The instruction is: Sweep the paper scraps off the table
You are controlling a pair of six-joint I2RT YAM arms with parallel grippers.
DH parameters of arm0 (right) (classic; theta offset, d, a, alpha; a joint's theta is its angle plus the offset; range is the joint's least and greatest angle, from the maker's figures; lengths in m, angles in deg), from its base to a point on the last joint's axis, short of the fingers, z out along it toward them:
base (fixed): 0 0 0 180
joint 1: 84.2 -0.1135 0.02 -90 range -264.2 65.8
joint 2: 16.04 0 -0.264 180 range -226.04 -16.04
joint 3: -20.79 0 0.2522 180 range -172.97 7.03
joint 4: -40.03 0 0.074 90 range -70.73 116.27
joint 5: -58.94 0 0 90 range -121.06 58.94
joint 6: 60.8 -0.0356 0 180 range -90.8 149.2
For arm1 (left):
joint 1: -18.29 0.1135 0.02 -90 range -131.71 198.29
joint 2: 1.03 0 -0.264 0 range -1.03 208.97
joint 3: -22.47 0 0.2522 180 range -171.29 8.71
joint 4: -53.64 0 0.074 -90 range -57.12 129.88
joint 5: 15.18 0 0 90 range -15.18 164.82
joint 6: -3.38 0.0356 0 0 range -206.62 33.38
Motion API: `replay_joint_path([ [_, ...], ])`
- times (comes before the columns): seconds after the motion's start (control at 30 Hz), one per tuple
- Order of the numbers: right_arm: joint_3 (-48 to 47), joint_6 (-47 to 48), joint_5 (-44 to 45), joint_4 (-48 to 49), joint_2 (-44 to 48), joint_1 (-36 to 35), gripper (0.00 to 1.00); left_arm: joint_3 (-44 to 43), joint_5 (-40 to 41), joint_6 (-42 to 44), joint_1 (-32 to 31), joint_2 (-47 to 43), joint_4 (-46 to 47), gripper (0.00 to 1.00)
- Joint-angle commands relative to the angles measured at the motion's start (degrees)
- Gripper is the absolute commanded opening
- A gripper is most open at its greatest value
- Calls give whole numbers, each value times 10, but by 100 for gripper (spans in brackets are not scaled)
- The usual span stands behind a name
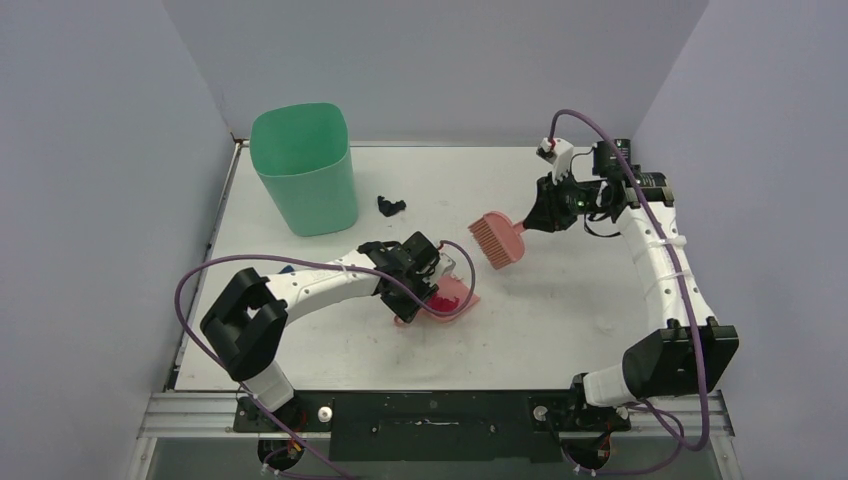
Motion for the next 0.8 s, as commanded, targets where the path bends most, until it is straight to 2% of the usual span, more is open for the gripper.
replay_joint_path([
  [0.0, -21, -14, 86, 42, -18, 0, 5, 4, 34, -4, -11, -39, 22, 37],
  [0.17, 4, -37, 124, 105, -15, -16, 5, 36, 74, 8, -53, -51, 45, 46],
  [0.3, 45, -62, 186, 175, -3, -62, 5, 35, 89, 8, -71, -24, 31, 46],
  [0.47, 70, -92, 209, 214, -19, -110, 5, 14, 114, -2, -71, 3, 0, 35],
  [0.67, 50, -77, 214, 199, -56, -145, 5, -6, 101, -13, -72, 6, -16, 19],
  [0.77, 45, -67, 234, 195, -73, -172, 5, -38, 102, -17, -72, 10, -52, 13],
])
